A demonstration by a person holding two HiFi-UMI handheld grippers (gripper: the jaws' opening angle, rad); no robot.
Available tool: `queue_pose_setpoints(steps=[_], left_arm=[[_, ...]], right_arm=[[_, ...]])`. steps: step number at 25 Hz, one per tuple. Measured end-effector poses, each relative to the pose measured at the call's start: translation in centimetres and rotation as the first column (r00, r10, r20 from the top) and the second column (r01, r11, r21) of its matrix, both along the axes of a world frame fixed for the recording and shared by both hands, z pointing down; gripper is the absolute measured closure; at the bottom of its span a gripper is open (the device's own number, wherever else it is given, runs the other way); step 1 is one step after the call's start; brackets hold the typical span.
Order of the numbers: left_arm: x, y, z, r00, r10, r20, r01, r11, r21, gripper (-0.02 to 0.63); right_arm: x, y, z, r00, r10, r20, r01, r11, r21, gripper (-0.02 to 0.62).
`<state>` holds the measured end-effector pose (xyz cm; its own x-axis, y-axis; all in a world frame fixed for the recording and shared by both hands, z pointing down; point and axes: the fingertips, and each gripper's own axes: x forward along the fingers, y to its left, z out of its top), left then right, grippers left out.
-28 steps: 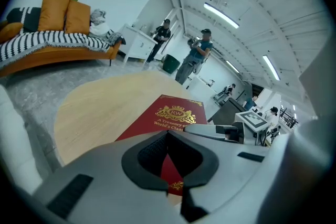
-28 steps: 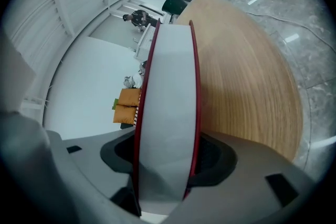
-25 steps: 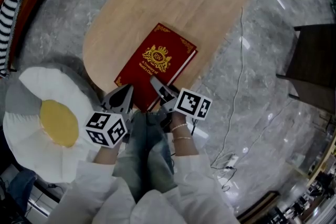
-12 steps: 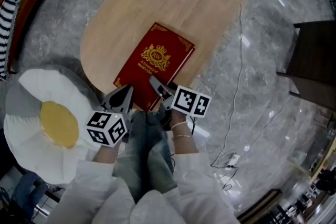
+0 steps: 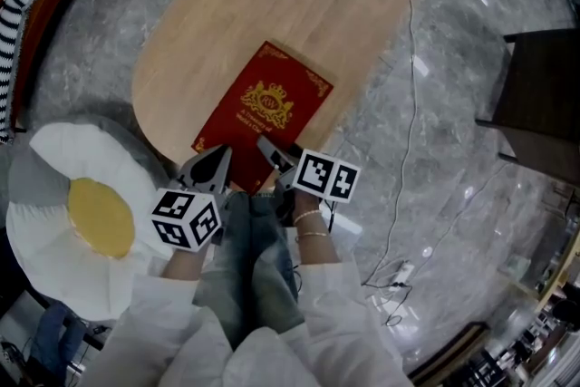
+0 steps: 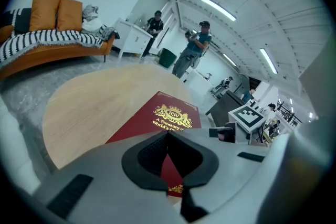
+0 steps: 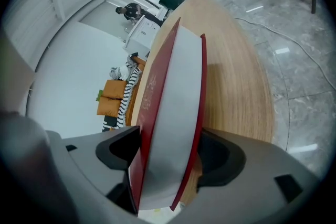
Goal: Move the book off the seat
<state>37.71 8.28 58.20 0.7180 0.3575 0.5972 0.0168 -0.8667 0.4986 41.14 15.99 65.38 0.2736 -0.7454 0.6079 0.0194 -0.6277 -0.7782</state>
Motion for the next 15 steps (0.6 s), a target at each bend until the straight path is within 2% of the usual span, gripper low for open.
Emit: queue_pose_setpoints(steps=[9, 15], left_arm=[[0.4, -0.6, 0.5, 1.0, -0.011, 0.016, 0.011, 1.0, -0.026, 0.6], [0.2, -0.4, 0.7, 1.0, -0.014, 0.027, 0.015, 1.0, -0.025, 0.6]], right_arm=[[-0.7, 0.4, 1.6, 0.999, 0.01, 0.054, -0.009, 1.0, -0.016, 0.255], [-1.0, 1.1, 2.1, 0.999, -0.011, 0.048, 0.016, 0.994, -0.112, 0.253]])
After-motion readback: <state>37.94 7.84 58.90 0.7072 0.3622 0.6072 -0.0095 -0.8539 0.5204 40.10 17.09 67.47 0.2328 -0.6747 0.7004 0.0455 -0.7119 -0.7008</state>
